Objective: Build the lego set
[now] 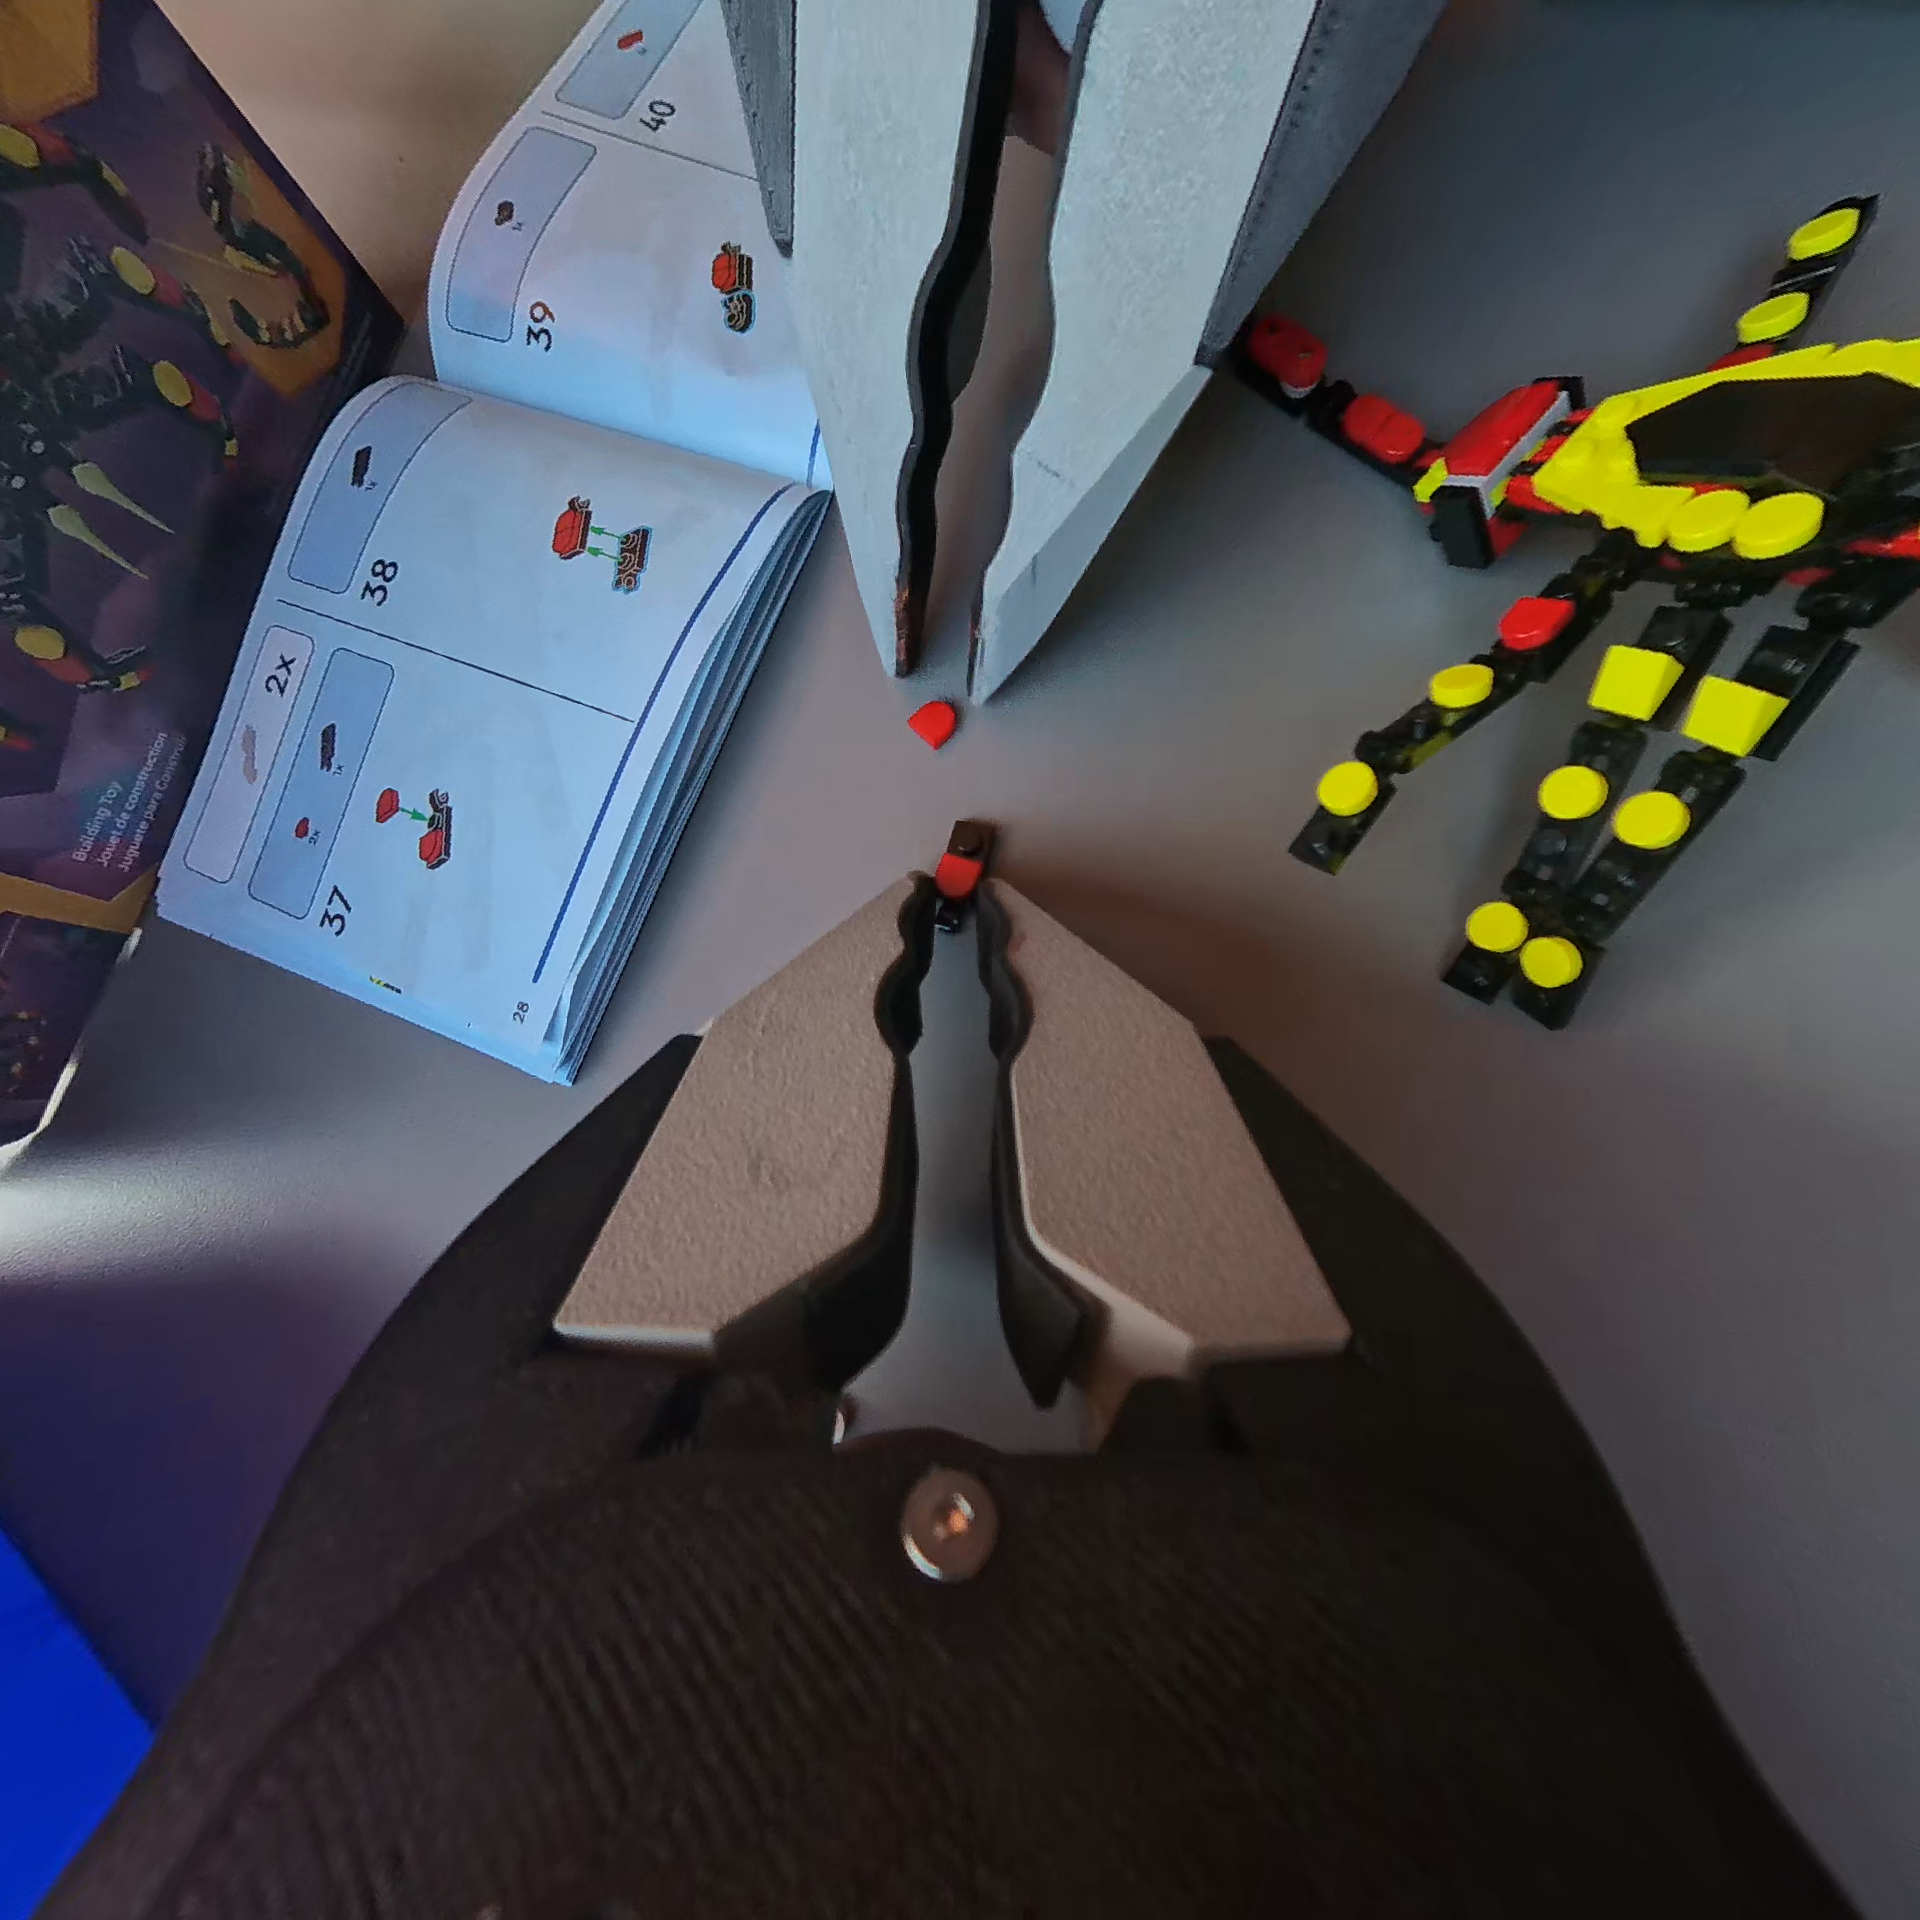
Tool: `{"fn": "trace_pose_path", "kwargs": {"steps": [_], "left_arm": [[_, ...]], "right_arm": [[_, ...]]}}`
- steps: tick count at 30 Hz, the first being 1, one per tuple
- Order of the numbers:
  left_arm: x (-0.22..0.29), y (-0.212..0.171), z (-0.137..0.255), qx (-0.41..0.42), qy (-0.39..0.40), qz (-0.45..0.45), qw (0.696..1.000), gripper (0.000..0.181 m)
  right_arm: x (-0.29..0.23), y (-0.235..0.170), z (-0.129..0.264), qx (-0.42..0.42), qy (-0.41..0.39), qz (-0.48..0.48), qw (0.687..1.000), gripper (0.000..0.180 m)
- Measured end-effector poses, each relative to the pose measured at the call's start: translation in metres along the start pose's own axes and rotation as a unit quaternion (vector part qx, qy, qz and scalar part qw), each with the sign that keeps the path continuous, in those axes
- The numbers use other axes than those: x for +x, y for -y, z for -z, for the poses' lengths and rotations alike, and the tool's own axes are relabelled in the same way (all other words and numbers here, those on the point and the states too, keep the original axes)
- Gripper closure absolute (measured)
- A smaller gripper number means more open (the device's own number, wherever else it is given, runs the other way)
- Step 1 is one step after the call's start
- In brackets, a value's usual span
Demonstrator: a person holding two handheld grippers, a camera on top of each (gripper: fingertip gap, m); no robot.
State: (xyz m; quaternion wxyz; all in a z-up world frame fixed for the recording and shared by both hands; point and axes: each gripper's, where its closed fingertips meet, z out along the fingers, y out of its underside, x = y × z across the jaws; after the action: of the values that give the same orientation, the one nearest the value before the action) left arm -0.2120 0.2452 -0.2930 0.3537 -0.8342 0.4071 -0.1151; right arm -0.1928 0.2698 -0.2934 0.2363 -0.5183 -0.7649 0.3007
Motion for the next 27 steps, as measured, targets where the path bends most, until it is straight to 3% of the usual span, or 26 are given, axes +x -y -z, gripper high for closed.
{"fn": "trace_pose_path", "kwargs": {"steps": [18,27], "left_arm": [[-0.0067,0.0004,-0.0010,0.004,0.019,0.000,1.000,0.175],[-0.0066,0.0005,-0.0010,0.006,0.018,-0.006,1.000,0.175]], "right_arm": [[-0.0007,0.0051,-0.0052,-0.009,-0.008,-0.054,0.998,0.169],[-0.0054,0.0071,-0.0071,0.003,0.004,-0.036,0.999,0.175]]}}
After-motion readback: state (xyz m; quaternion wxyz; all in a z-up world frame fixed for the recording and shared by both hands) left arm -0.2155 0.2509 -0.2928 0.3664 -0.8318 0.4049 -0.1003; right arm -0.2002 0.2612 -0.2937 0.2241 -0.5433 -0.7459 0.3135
